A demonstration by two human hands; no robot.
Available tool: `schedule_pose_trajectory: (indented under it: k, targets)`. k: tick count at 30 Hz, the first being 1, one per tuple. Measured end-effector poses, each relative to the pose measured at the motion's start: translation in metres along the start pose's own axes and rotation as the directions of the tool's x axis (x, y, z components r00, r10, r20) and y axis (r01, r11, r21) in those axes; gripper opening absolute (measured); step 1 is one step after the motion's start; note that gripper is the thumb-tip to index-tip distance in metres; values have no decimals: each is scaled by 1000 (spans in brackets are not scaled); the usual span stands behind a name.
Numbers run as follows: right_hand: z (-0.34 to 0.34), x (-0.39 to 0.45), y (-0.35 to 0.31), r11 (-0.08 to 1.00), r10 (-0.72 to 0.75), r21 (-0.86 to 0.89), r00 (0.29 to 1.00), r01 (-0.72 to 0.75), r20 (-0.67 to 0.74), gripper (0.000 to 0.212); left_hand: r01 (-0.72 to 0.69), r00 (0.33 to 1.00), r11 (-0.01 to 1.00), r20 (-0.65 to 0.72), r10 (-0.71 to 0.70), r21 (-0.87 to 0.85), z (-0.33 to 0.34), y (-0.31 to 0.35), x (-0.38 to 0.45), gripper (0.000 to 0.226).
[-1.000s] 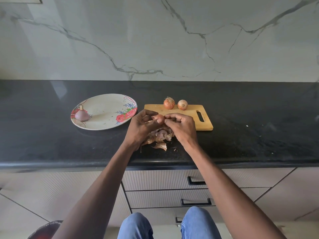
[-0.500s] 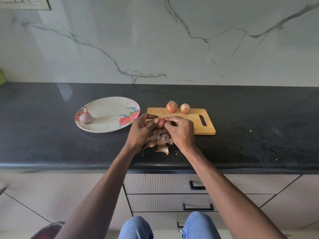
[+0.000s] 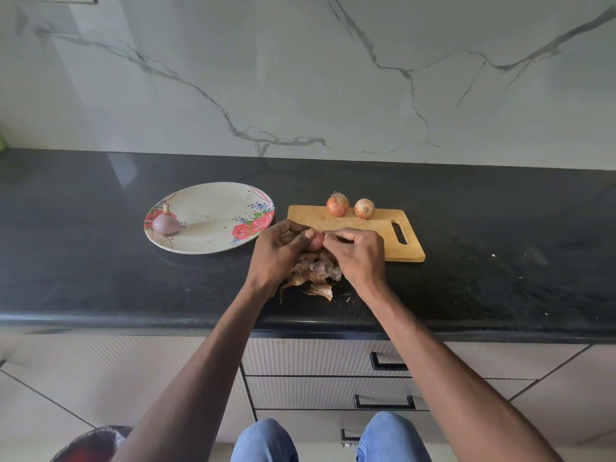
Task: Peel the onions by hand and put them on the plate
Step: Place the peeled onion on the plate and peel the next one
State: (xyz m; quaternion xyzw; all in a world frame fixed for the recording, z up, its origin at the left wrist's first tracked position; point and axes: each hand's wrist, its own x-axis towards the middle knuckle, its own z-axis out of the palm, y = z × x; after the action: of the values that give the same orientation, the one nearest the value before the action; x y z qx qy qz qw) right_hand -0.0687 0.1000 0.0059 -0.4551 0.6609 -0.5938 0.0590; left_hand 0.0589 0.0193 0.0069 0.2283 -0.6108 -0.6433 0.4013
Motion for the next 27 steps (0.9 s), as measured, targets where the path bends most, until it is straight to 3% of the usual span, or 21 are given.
schedule_pose_trajectory:
  k: [4, 8, 16, 24, 27]
  targets:
    - [2, 0, 1, 999, -29, -46, 999, 27, -23, 7, -13, 1000, 1000, -10, 13, 9, -1, 0, 1, 13]
    - [3, -1, 1, 991, -121, -51, 993, 122, 10, 18, -35, 998, 995, -41, 39, 90, -2, -2, 0, 14]
    - [3, 0, 0, 993, -75, -87, 997, 74, -16, 4, -97, 995, 942, -5, 104, 322, -7, -8, 3, 21]
    - [4, -1, 1, 996, -52, -78, 998, 49, -36, 2, -68, 997, 985, -10, 70, 161, -3, -3, 0, 7]
    - [2, -2, 1, 990, -130, -66, 991, 128, -32, 21, -51, 998, 993, -27, 54, 111, -2, -4, 1, 5]
